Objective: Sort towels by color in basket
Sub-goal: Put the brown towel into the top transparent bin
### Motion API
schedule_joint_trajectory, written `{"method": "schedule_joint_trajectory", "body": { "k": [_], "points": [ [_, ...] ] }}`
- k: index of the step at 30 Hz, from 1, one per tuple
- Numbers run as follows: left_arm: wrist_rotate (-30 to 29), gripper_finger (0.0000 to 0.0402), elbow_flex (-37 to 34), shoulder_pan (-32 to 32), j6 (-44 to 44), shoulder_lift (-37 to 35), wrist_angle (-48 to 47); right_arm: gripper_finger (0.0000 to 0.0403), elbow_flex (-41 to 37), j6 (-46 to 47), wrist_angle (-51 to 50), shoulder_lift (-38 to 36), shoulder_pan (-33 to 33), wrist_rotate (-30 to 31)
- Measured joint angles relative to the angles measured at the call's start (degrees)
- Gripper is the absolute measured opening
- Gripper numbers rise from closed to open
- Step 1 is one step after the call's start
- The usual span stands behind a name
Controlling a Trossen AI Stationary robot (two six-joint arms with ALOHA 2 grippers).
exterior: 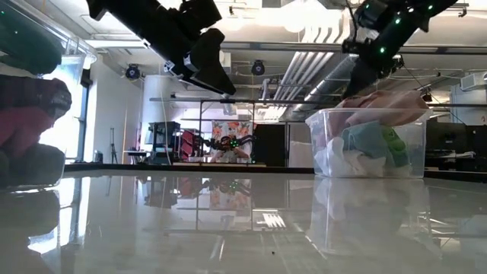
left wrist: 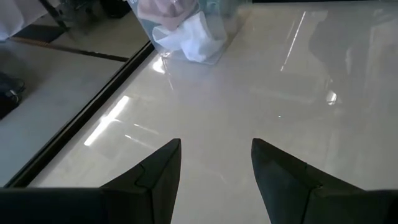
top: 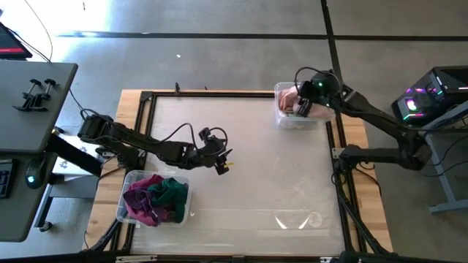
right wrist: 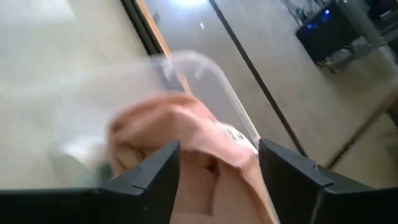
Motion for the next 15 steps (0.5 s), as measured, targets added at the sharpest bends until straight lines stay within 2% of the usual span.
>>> {"method": "schedule_joint_trajectory", "body": {
  "k": [3, 8, 12, 15],
  "points": [
    [0.00, 0.0184, 0.01, 0.02, 1.66, 0.00, 0.15, 0.0228, 0.17, 8.91, 1.68, -1.38, 1.13, 1.09],
    [0.00, 0.0184, 0.01, 0.09, 2.20, 0.00, 0.33, 0.0219, 3.55, 28.37, -8.64, 1.12, -0.18, 6.93],
    [0.00, 0.0184, 0.01, 0.09, 2.34, 0.00, 1.11, 0.0181, 3.63, 32.29, -9.47, 6.92, -1.48, 9.56],
    [0.00, 0.0184, 0.01, 0.08, 2.36, 0.00, 1.43, 0.0140, 3.63, 33.04, -9.51, 12.55, -2.86, 9.31]
  ]
}}
